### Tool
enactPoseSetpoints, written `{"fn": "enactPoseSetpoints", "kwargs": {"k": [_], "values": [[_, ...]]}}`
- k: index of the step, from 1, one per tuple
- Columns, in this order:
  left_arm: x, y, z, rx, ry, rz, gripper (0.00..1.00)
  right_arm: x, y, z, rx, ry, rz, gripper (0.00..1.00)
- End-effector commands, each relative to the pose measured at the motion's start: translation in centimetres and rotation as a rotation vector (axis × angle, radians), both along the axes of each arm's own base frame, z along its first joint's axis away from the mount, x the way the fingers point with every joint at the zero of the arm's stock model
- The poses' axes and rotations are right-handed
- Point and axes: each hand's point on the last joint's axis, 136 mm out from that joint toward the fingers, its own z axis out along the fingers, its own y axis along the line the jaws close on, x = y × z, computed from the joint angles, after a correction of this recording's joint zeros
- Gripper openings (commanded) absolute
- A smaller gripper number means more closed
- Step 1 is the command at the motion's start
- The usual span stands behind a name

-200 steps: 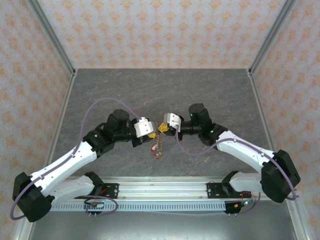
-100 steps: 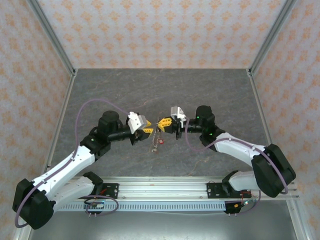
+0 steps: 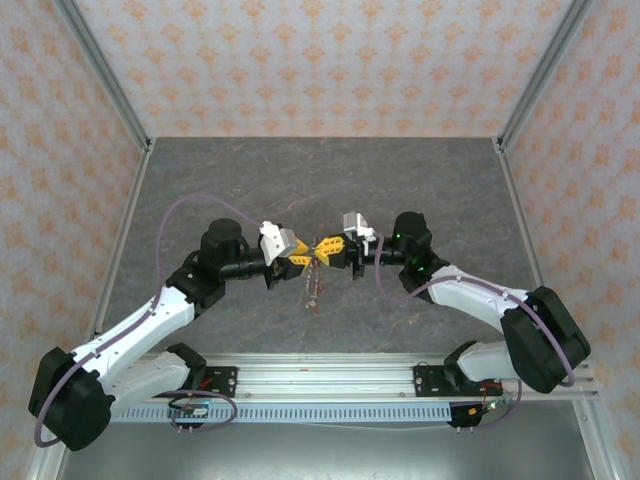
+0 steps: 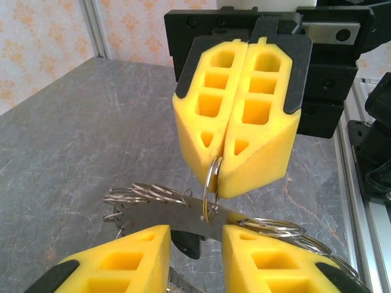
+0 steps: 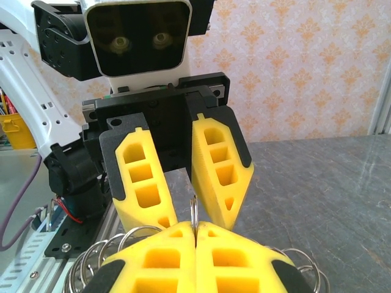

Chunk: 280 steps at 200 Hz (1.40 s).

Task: Put the keys on the keyring

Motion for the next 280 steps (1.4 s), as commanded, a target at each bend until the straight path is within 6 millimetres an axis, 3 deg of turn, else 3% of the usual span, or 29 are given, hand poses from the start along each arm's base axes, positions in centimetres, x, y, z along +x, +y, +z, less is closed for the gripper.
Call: {"fn": "enactPoseSetpoints", "kwargs": {"k": [1, 101, 201, 254, 280], "values": [[0.1, 0.0, 3.4, -0.063, -0.08, -0.005, 0.28, -0.5, -0.1, 2.0, 0.042, -0.085, 0.039, 0.0], [0.0, -0.8, 4.0, -0.077, -0.053, -0.058, 0.23, -0.6, -0.1, 2.5, 0.049, -0.095, 0.048, 0.0], [0.4, -0.3, 1.9, 0.023, -0.034, -0.036, 0.24, -0.7, -0.3, 3.5, 0.071, -0.112, 0.03, 0.0], [0.4, -0.8, 3.0, -0.02, -0.041, -0.059, 0.23, -0.6, -0.3, 3.5, 0.069, -0.114, 0.03, 0.0], [0.4, -1.0, 3.0, -0.021, -0.031, -0.071, 0.15, -0.6, -0.3, 3.6, 0.071, -0.113, 0.029, 0.0]]}}
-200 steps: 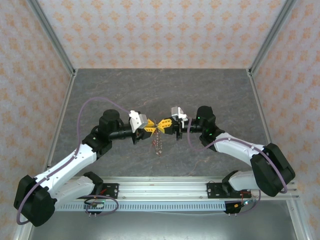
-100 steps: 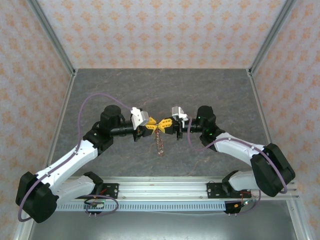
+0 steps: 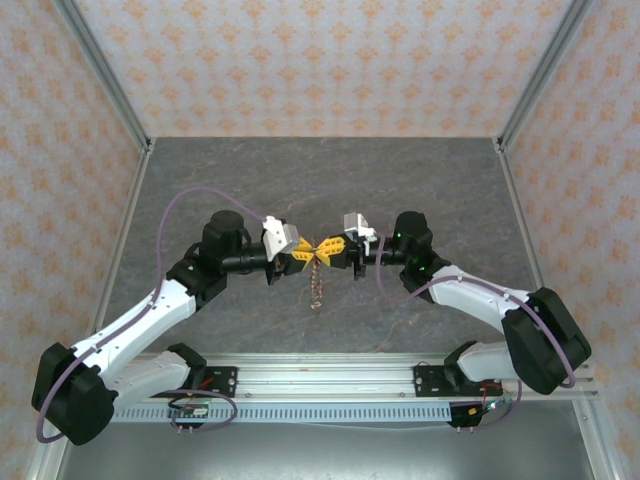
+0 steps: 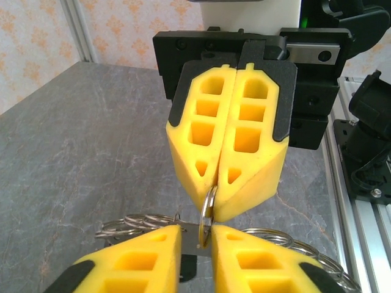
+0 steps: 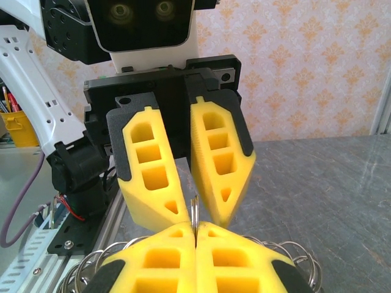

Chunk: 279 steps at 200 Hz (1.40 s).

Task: Put the keys on the keyring

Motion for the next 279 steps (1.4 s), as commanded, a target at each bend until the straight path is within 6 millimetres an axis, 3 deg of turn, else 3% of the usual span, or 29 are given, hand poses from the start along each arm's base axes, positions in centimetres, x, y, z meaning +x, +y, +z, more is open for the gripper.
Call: {"fn": "enactPoseSetpoints", "kwargs": {"k": [1, 62, 93, 138, 168, 193, 217, 226, 253, 279], "values": [[0.3, -0.3, 1.9, -0.032, -0.038, -0.016, 0.15, -0.5, -0.1, 3.5, 0.074, -0.109, 0.022, 0.0], [0.5, -0.5, 2.0, -0.035, -0.04, -0.02, 0.16, -0.6, 0.0, 3.5, 0.071, -0.105, 0.028, 0.0], [0.4, -0.6, 1.8, -0.03, -0.029, -0.029, 0.0, -0.5, 0.0, 3.5, 0.069, -0.107, 0.025, 0.0], [0.9, -0.3, 1.8, -0.021, -0.04, 0.005, 0.0, -0.7, 0.2, 1.9, -0.014, -0.089, 0.025, 0.0], [1.6, 0.8, 1.5, 0.017, -0.069, 0.093, 0.0, 1.2, -1.1, 1.1, -0.056, -0.056, -0.152, 0.23], [1.8, 1.7, 1.3, 0.044, -0.096, 0.143, 0.0, 3.7, -4.0, 2.4, -0.04, -0.005, -0.424, 0.31], [1.8, 2.1, 1.2, 0.056, -0.12, 0.167, 0.0, 7.3, -8.7, 2.2, -0.021, 0.146, -0.785, 0.29], [1.8, 2.2, 1.2, 0.062, -0.126, 0.171, 0.0, 8.6, -10.9, 1.7, -0.014, 0.228, -0.928, 0.24], [1.5, 1.9, 0.9, 0.087, -0.141, 0.164, 0.0, 11.0, -18.5, -2.0, -0.075, 0.526, -1.357, 0.22], [1.1, 1.5, 0.3, 0.101, -0.113, 0.129, 0.0, 10.2, -24.8, -6.8, -0.195, 0.842, -1.632, 0.22]]}}
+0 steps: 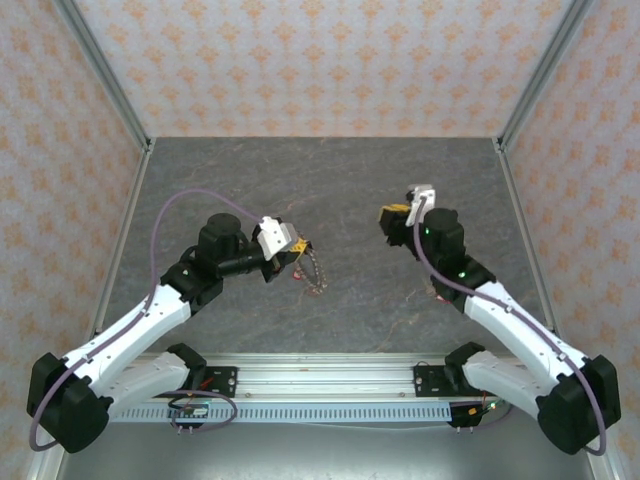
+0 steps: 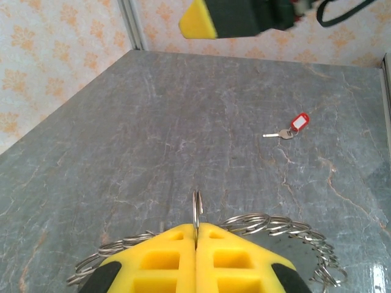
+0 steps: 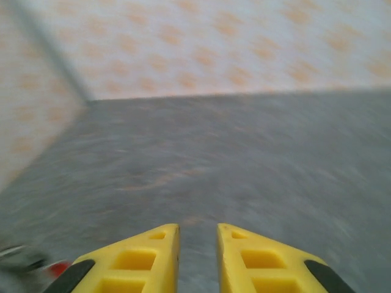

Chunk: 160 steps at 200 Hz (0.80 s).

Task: Put the keys on the keyring

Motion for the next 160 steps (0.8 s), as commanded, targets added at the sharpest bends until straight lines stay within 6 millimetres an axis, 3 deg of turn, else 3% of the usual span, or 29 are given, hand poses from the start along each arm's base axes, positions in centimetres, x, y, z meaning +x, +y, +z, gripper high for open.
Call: {"fn": "enactPoseSetpoints", "kwargs": {"k": [1, 41, 60, 116, 160], "values": [[-0.3, -0.3, 0.3, 0.011, -0.027, -0.023, 0.0, -1.3, -8.5, -5.9, 0.002, 0.355, -0.443, 0.22], [-1.1, -1.0, -0.4, -0.02, 0.026, -0.073, 0.0, -5.5, -14.2, -12.3, 0.028, 0.628, -0.691, 0.26], [-1.2, -1.1, -0.4, -0.038, 0.033, -0.078, 0.0, -7.4, -15.6, -14.7, 0.043, 0.711, -0.758, 0.26], [-1.2, -1.7, -0.4, -0.082, 0.06, -0.099, 0.0, -9.6, -13.8, -20.2, 0.113, 0.929, -0.733, 0.25], [-1.3, -1.7, -0.3, -0.083, 0.063, -0.098, 0.0, -10.8, -13.3, -22.5, 0.037, 1.085, -0.709, 0.2]]}}
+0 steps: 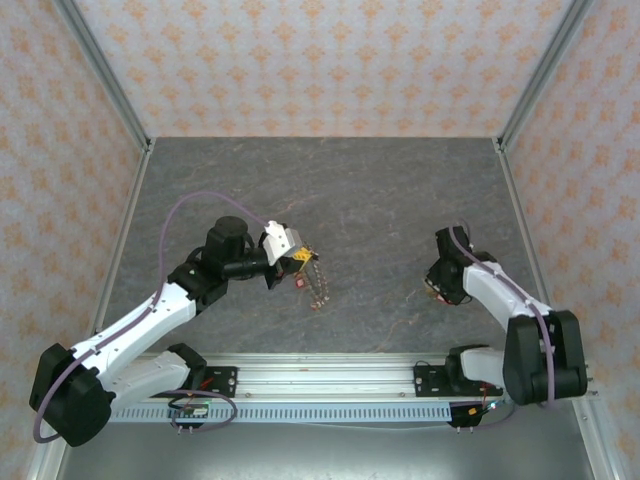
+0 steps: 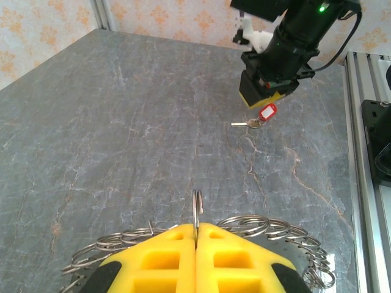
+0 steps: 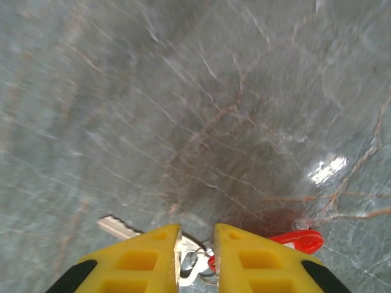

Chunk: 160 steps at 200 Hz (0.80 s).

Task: Put the keys on the keyring

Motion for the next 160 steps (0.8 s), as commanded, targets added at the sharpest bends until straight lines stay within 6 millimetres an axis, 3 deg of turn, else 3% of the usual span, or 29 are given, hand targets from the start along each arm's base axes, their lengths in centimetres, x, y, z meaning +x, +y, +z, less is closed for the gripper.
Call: {"fn": "enactPoseSetpoints", "kwargs": {"k": [1, 25, 69, 89, 105, 118, 131, 160], "values": [[-0.1, -0.6, 1.8, -0.057, -0.049, -0.026, 0.0, -1.1, 0.3, -0.7, 0.013, 0.089, 0.009, 0.2], [-0.2, -0.6, 1.8, -0.054, -0.048, -0.026, 0.0, -0.9, 1.2, -1.2, 0.026, 0.119, 0.066, 0.17], [-0.2, -0.6, 1.9, -0.055, -0.043, -0.025, 0.0, 1.1, 5.4, -0.2, 0.091, 0.088, 0.245, 0.15], [-0.1, -0.6, 2.1, -0.055, -0.046, -0.021, 0.0, 1.1, 3.9, 1.3, -0.011, 0.083, 0.22, 0.15], [-0.2, -0.5, 1.9, -0.051, -0.041, -0.021, 0.0, 0.4, 1.9, 2.6, -0.107, 0.072, 0.175, 0.21], [-0.1, -0.5, 2.0, -0.052, -0.042, -0.021, 0.0, -0.3, 1.4, 3.1, -0.123, 0.068, 0.161, 0.24], [-0.1, -0.6, 1.9, -0.051, -0.042, -0.022, 0.0, -1.1, 1.6, 3.0, -0.099, 0.08, 0.149, 0.26], [0.0, -0.7, 2.0, -0.05, -0.044, -0.028, 0.0, -2.5, 4.4, 1.4, 0.071, 0.126, 0.177, 0.28]]}}
